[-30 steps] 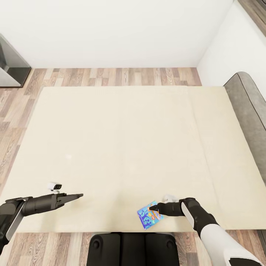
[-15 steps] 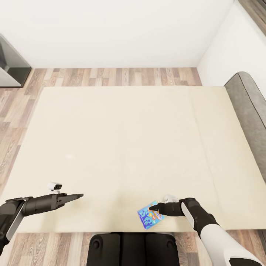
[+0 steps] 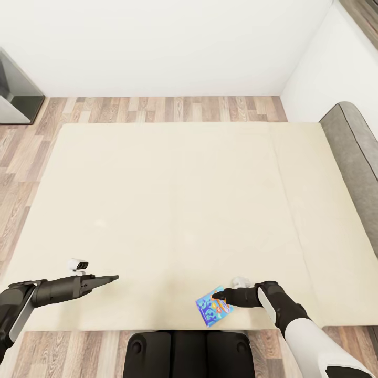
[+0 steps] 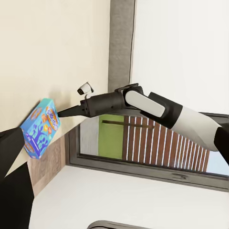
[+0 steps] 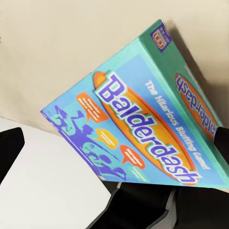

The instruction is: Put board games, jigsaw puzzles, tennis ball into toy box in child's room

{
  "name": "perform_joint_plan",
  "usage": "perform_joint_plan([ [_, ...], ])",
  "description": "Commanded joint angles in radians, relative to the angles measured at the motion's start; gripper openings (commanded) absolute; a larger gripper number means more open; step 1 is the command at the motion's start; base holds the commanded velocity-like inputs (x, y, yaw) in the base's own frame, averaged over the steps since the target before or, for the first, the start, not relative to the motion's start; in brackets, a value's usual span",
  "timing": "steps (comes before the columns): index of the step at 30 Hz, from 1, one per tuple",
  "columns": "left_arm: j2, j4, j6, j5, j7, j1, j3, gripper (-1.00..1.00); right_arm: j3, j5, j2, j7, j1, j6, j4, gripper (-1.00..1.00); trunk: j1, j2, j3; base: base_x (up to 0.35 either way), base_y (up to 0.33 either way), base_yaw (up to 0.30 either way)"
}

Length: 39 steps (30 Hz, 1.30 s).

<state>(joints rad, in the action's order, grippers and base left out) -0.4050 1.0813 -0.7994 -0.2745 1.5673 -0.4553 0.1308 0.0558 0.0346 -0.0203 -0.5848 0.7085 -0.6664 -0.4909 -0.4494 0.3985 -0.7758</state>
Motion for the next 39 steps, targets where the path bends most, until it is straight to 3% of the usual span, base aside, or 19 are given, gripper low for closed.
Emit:
perform_joint_plan([
  [1,0.000,0.000,-0.011,0.000,0.004,0.000,0.000,1.00,0.004,0.004,0.000,-0.001,0.000,-0.009,-0.001,1.00,-0.001,0.001,-0.001,0.000,0.075,0.000],
  [39,0.000,0.000,-0.011,-0.002,0.004,0.000,0.000,1.00,0.003,0.001,0.001,0.007,0.000,-0.008,0.012,1.00,-0.001,0.001,-0.001,0.000,0.015,0.000],
])
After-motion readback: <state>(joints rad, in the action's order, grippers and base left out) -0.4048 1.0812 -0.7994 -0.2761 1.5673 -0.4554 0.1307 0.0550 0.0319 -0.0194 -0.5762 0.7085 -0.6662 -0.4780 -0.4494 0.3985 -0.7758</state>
